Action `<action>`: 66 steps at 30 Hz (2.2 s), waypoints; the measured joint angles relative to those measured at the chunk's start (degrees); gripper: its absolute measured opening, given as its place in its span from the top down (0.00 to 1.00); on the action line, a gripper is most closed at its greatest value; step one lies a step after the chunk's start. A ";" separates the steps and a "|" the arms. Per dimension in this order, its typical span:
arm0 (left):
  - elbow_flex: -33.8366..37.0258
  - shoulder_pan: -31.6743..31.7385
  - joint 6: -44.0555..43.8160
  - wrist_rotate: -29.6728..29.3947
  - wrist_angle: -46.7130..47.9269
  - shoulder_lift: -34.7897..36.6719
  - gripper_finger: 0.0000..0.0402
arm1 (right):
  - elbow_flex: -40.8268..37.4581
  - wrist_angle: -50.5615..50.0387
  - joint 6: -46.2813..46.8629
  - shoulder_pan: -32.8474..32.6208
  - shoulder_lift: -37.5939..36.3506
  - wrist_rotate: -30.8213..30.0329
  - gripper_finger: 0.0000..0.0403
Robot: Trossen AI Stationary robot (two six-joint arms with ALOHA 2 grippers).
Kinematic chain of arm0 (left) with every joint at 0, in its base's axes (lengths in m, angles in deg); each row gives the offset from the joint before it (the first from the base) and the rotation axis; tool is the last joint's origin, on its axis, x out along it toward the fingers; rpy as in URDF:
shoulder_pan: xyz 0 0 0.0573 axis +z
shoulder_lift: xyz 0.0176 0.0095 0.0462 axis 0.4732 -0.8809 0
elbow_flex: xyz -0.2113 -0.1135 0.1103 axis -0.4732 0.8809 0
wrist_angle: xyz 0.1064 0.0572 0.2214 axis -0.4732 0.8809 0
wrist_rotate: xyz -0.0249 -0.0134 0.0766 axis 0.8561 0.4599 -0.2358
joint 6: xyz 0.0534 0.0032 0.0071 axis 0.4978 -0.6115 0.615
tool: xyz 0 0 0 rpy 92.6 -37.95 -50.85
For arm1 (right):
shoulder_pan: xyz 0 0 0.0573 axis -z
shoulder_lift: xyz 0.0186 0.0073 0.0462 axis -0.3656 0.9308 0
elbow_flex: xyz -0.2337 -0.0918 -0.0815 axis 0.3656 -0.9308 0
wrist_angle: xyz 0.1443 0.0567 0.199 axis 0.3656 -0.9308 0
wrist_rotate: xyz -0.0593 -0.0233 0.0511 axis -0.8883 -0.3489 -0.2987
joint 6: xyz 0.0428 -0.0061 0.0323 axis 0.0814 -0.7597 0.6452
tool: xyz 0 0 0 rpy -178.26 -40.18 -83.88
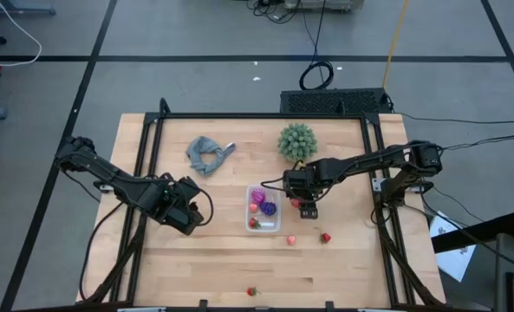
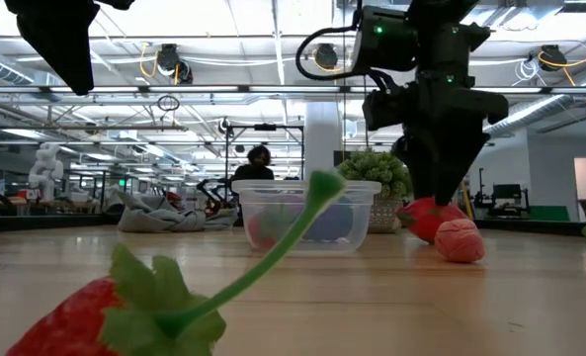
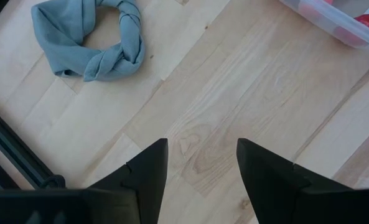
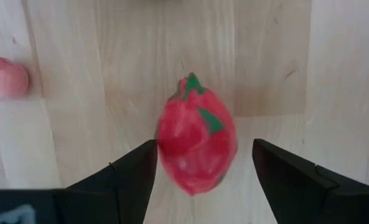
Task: Pick and placing Produce into tupperware
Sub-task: Put the dragonfruit into the transparent bin
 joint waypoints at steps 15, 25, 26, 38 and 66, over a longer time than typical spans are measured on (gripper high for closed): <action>0.00 0.01 0.06 0.00 -0.17 0.00 0.51 | 0.00 1.21 0.92 -0.11 0.00 0.08 0.31; 0.00 0.00 0.04 0.00 -0.20 0.00 0.51 | 0.00 1.36 1.94 -0.11 0.18 0.10 0.31; 0.00 -0.01 0.04 0.00 -0.20 0.00 0.51 | 0.00 1.46 1.95 -0.11 0.35 0.13 0.31; -0.02 -0.01 0.14 0.28 -0.20 0.00 0.51 | 0.00 2.63 0.39 -0.13 2.59 0.28 0.31; 0.00 0.01 0.14 0.42 -0.20 0.00 0.51 | 0.00 2.33 1.76 -0.13 2.58 0.30 0.31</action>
